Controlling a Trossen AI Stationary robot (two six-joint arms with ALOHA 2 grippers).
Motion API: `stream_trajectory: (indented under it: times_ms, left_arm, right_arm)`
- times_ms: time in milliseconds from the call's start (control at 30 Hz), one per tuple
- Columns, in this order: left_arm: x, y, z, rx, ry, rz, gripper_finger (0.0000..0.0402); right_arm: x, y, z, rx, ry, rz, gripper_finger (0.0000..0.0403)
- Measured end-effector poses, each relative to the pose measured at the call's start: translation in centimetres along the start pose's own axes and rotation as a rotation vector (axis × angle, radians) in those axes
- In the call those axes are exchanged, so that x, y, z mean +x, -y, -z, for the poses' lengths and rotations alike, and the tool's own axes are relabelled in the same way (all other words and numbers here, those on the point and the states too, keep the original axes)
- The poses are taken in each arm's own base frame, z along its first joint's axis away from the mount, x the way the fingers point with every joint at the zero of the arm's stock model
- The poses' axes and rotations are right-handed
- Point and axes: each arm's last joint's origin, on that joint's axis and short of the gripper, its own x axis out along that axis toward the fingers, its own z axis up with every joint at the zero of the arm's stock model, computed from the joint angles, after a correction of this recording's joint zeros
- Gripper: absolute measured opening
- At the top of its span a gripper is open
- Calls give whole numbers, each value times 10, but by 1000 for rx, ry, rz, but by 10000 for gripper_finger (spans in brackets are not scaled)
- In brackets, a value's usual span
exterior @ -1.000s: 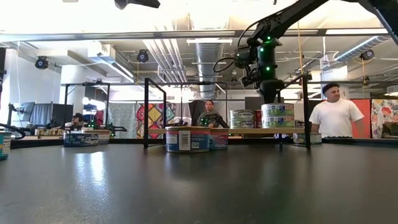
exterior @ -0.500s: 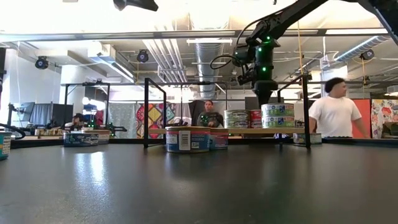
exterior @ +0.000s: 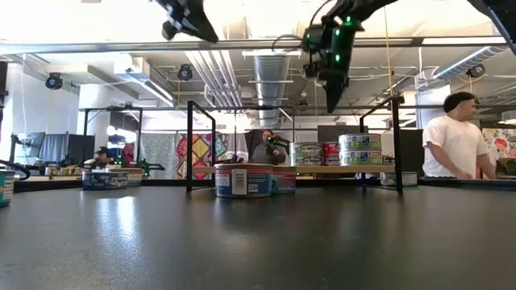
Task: Stack canned seafood by type on shelf
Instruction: Put the yellow-blue tuna can on the shelf
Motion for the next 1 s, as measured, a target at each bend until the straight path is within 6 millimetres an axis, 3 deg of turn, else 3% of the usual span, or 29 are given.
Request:
stream_trajectory:
  times_ms: [133, 333, 567, 733, 833, 1000]
  left_arm:
    - [21, -10, -6, -28, 10, -39, 0]
    - [45, -24, -5, -64, -13, -92, 0]
    - [68, -24, 3, -110, -91, 14, 0]
    - [84, -28, 9, -148, -143, -4, 0]
    - [88, -33, 12, -170, -161, -14, 0]
    - [89, -49, 13, -213, -187, -7, 0]
  right_arm:
    - [-23, 15, 6, 89, -13, 18, 12]
    - [-24, 37, 34, 231, -177, 31, 12]
    - [-8, 51, 59, 388, -306, 22, 12]
    - [12, 48, 71, 451, -362, -89, 12]
    - [23, 42, 74, 476, -372, -184, 12]
    - [28, 41, 71, 485, -323, -181, 12]
